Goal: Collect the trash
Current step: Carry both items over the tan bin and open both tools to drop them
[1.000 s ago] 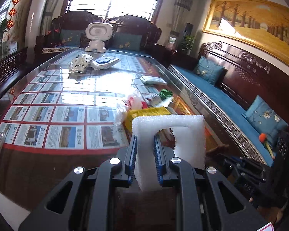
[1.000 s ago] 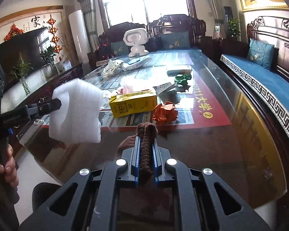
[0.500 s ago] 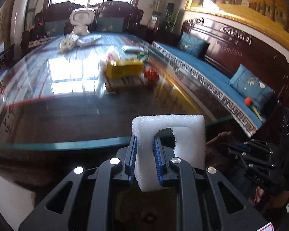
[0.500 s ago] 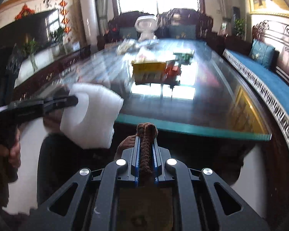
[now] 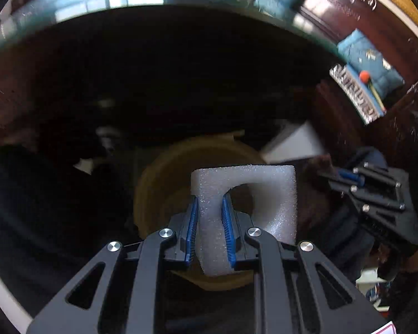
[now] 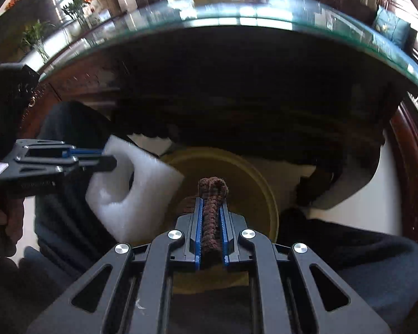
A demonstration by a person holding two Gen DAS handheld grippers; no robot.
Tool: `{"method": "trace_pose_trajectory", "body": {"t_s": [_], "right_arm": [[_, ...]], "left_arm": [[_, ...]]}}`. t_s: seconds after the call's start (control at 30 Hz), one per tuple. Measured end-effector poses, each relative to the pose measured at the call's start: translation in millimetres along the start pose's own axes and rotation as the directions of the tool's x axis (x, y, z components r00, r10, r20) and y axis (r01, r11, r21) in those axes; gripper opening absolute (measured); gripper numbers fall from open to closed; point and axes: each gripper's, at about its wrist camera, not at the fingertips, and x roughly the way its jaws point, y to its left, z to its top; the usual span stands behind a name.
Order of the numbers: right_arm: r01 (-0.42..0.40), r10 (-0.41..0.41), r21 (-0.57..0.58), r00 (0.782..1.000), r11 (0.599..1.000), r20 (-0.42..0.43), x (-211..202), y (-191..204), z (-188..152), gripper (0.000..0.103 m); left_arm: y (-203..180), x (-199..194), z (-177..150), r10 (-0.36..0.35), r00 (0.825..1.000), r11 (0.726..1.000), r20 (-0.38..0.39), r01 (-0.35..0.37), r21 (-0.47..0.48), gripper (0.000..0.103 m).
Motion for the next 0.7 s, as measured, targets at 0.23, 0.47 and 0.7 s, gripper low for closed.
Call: {"method": "trace_pose_trajectory", "body": {"t_s": [0.23, 0.47, 0.7], "right_arm": [[0.037, -0.035, 0.030, 0.996, 0.999, -0.083, 34, -22, -5, 0.011], [0.033, -0.029, 0.035, 0.994, 0.999, -0.110, 45, -31, -12, 0.011], [0.006, -0.003, 0.020, 0.994, 1.000, -0.110, 49, -28, -10, 0.011]], "left_arm": [[8, 57, -2, 0.003, 0.992, 1.000, -0.122, -0.005, -0.012, 0.036], [3, 68, 1, 0.059, 0.986, 0.996, -0.156, -0.049, 0.072, 0.073], [9, 62, 9, 0.120, 0.984, 0.991, -0.129, -0.111, 0.069, 0.075]]}}
